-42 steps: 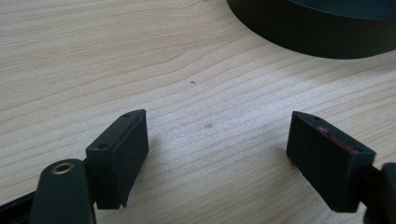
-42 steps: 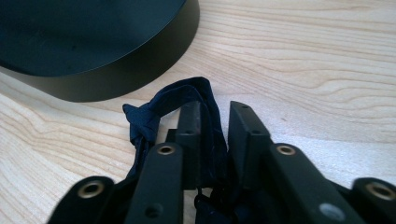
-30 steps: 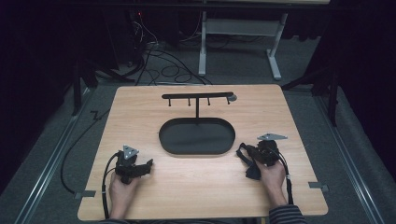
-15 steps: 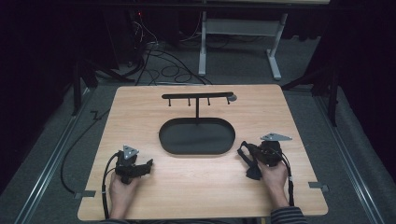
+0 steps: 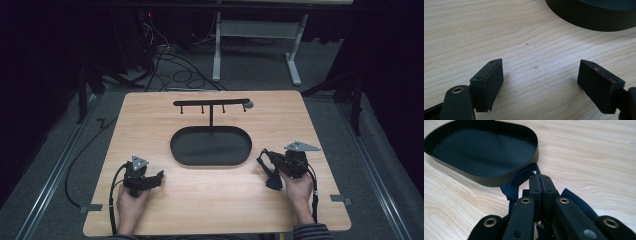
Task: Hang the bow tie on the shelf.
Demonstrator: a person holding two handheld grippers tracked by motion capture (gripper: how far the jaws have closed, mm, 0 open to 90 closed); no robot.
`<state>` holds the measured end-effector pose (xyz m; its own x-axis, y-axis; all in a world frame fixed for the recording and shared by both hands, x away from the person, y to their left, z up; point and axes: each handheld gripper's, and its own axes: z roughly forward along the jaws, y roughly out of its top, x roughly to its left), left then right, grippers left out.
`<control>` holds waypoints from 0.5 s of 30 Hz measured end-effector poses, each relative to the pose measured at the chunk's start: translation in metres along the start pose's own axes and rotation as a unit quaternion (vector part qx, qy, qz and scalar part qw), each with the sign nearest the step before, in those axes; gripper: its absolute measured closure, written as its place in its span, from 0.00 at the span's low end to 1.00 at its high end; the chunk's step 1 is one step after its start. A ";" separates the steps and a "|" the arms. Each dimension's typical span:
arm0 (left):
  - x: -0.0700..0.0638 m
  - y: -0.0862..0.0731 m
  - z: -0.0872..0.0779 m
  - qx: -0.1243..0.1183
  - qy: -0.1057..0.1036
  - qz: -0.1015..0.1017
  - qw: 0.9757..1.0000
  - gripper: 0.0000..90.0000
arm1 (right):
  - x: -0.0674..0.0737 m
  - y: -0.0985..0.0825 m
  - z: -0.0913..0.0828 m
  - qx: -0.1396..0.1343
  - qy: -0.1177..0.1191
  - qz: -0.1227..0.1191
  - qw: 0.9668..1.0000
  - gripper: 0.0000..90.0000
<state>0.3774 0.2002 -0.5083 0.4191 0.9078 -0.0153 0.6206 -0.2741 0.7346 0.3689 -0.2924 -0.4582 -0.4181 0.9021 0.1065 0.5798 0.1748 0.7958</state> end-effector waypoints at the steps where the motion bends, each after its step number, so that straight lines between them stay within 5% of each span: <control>1: 0.000 0.000 0.000 0.000 0.000 0.000 1.000 0.24 | 0.001 0.001 -0.002 -0.003 0.000 -0.001 1.000 1.00; 15: 0.000 0.000 0.000 0.001 -0.001 0.000 1.000 0.24 | 0.008 0.013 -0.016 -0.031 0.001 -0.012 0.999 1.00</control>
<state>0.3774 0.2002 -0.5082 0.4201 0.9073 -0.0158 0.6214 -0.2749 0.7336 0.3620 -0.2889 -0.4370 -0.4328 0.8972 0.0873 0.5241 0.1716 0.8342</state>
